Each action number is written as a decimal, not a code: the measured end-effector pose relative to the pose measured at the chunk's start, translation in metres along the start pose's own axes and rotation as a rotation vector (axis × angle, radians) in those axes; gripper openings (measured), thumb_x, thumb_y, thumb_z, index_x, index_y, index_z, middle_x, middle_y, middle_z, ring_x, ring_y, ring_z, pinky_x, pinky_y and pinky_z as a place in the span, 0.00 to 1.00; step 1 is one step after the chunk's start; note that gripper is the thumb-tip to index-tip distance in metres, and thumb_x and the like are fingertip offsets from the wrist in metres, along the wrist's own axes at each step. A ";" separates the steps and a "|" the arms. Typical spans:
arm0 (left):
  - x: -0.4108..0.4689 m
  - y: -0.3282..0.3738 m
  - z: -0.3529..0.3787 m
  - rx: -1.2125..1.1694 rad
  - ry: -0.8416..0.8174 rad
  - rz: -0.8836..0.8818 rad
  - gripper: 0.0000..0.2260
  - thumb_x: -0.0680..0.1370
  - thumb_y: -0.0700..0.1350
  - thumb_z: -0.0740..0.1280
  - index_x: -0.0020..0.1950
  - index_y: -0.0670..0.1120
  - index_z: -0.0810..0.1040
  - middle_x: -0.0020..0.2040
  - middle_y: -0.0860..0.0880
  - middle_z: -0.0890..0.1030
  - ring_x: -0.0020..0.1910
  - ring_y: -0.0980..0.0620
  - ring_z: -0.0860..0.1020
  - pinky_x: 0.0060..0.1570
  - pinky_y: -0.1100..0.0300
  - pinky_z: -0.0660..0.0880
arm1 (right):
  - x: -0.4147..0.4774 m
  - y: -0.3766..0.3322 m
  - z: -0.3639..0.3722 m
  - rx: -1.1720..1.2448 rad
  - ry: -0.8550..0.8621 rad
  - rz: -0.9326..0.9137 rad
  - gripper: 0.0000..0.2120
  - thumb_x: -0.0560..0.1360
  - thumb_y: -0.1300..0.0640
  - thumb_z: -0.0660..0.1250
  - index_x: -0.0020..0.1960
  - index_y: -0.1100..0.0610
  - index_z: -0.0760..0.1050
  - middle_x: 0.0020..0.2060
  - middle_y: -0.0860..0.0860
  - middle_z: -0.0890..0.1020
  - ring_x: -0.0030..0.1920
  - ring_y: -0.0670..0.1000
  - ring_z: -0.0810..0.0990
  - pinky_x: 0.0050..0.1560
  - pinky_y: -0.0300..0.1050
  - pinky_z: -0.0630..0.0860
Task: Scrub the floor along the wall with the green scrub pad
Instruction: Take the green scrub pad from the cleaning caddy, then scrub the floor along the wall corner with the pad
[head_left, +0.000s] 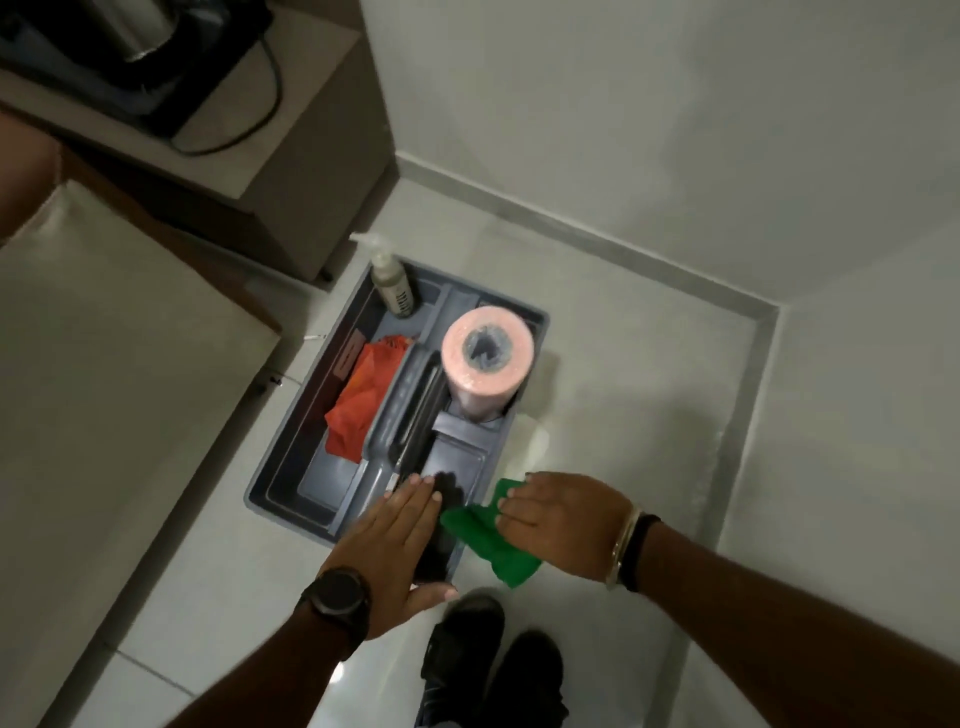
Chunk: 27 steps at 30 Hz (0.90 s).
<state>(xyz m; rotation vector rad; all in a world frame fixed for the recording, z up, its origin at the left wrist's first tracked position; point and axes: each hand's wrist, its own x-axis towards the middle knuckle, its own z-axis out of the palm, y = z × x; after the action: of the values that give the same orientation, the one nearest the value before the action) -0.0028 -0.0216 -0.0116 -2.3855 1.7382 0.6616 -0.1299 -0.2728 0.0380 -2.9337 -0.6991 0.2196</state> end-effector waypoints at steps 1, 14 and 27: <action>0.004 0.007 -0.010 -0.010 0.023 0.029 0.46 0.75 0.75 0.54 0.77 0.39 0.67 0.77 0.40 0.67 0.77 0.41 0.65 0.75 0.46 0.63 | -0.016 0.003 -0.010 0.031 0.014 0.059 0.06 0.72 0.57 0.70 0.48 0.54 0.82 0.46 0.50 0.85 0.47 0.51 0.83 0.50 0.46 0.81; 0.198 0.133 0.003 -0.087 0.148 0.346 0.42 0.77 0.69 0.60 0.77 0.37 0.67 0.78 0.37 0.65 0.77 0.37 0.64 0.76 0.43 0.62 | -0.211 0.131 0.086 0.209 0.021 1.039 0.22 0.72 0.72 0.67 0.66 0.67 0.71 0.65 0.65 0.75 0.63 0.66 0.76 0.62 0.61 0.74; 0.407 0.128 0.306 -0.087 0.104 0.122 0.50 0.74 0.77 0.51 0.82 0.41 0.50 0.83 0.41 0.45 0.82 0.41 0.46 0.78 0.44 0.46 | -0.248 0.244 0.435 0.035 -0.156 1.374 0.26 0.82 0.61 0.50 0.77 0.63 0.46 0.78 0.63 0.49 0.78 0.61 0.47 0.77 0.57 0.43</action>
<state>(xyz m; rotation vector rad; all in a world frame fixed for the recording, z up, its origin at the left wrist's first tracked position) -0.1061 -0.3173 -0.4328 -2.4264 1.9489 0.6520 -0.3150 -0.5677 -0.3974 -2.7866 1.3604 0.5230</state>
